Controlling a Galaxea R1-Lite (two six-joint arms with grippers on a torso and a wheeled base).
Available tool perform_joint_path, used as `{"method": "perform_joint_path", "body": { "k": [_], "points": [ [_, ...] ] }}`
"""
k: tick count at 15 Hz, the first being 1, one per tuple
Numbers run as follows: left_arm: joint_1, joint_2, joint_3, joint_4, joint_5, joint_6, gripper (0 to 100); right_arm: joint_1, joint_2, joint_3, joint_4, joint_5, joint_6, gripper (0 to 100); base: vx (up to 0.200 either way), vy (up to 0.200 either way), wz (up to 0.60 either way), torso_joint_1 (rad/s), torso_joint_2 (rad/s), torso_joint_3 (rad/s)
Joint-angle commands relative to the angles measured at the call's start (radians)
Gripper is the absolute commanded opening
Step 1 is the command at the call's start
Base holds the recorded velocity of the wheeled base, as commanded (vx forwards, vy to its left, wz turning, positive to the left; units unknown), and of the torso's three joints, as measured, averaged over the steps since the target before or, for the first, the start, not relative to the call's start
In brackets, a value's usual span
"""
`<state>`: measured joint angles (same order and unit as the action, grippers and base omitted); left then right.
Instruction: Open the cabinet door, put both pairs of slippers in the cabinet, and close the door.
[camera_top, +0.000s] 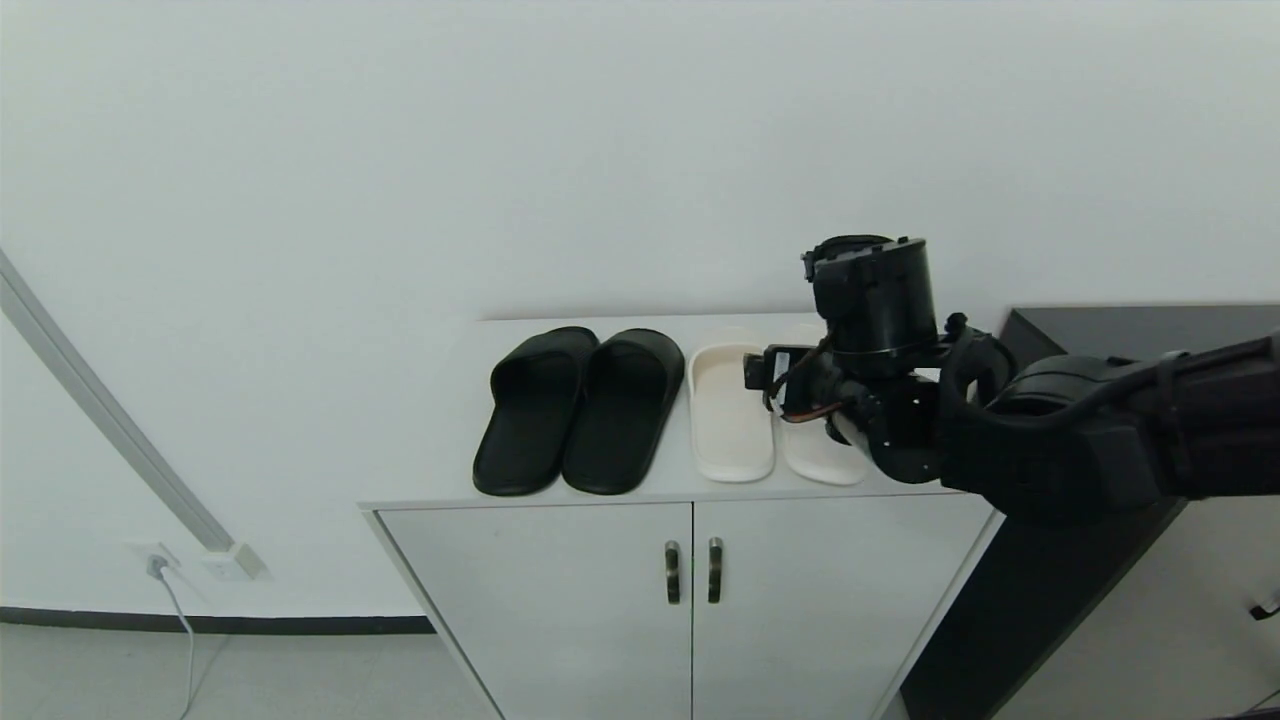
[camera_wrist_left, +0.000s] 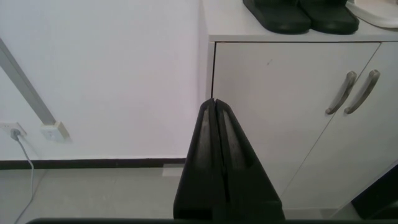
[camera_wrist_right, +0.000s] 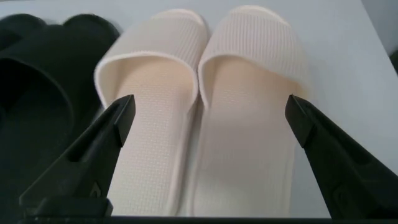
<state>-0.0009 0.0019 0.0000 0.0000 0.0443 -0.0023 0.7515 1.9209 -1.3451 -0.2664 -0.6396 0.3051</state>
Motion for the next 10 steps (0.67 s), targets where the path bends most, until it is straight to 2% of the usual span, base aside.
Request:
{"method": "perform_joint_path", "body": {
  "k": [1, 5, 10],
  "points": [
    [-0.001, 0.0, 0.0, 0.0, 0.0, -0.001, 0, 0.002, 0.06, -0.026, -0.004, -0.005, 0.0, 100, 0.0, 0.0, 0.0, 0.0, 0.0, 0.0],
    [-0.001, 0.0, 0.0, 0.002, -0.001, -0.001, 0, -0.008, 0.145, -0.124, -0.002, -0.025, -0.003, 100, 0.0, 0.0, 0.0, 0.0, 0.0, 0.0],
    [-0.001, 0.0, 0.0, 0.0, -0.001, -0.002, 0, -0.061, 0.285, -0.324, -0.002, -0.026, -0.092, 100, 0.0, 0.0, 0.0, 0.0, 0.0, 0.0]
  ]
}}
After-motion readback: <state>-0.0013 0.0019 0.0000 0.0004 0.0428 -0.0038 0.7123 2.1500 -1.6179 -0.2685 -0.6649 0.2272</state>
